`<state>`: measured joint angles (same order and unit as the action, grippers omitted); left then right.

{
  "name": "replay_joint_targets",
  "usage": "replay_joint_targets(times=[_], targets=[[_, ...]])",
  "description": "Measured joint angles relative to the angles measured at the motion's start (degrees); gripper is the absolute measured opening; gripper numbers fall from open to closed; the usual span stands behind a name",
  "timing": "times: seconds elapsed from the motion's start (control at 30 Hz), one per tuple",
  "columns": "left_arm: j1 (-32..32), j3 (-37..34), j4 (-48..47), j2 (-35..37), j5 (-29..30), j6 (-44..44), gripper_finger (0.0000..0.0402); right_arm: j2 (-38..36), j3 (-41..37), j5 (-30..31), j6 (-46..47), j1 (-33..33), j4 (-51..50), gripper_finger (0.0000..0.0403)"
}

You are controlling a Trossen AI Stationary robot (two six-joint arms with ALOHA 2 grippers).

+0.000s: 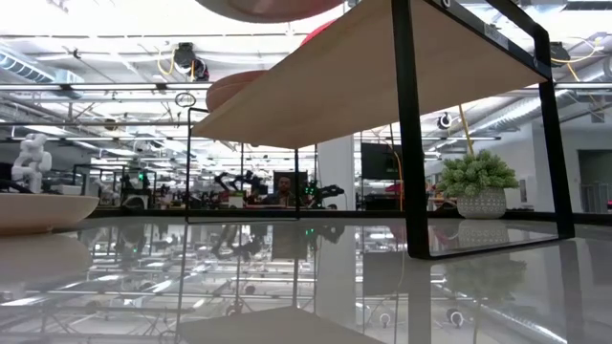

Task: Place and stack plates onto a shelf
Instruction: Stack the large gray plate on top of the large pink plate on the shelf

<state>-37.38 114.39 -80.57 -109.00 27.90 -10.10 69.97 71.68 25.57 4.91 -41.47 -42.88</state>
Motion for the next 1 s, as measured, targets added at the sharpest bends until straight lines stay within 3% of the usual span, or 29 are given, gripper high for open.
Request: replay_joint_targets(times=[0.43,0.7,1.0], targets=[[11.1,0.0,-0.6,8.4,0.6,-9.8,0.0005,-0.1,0.0,0.1,0.0,0.0,-0.5,0.0148],[20.9,0.0,-0.6,9.7,-5.5,-15.2,0.0005,-0.1,0.0,0.1,0.0,0.0,-0.7,0.0148],[27.9,-1.3,-0.8,9.7,-12.1,-14.7,0.0005,-0.1,0.0,-0.1,0.0,0.0,-1.1,0.0148]])
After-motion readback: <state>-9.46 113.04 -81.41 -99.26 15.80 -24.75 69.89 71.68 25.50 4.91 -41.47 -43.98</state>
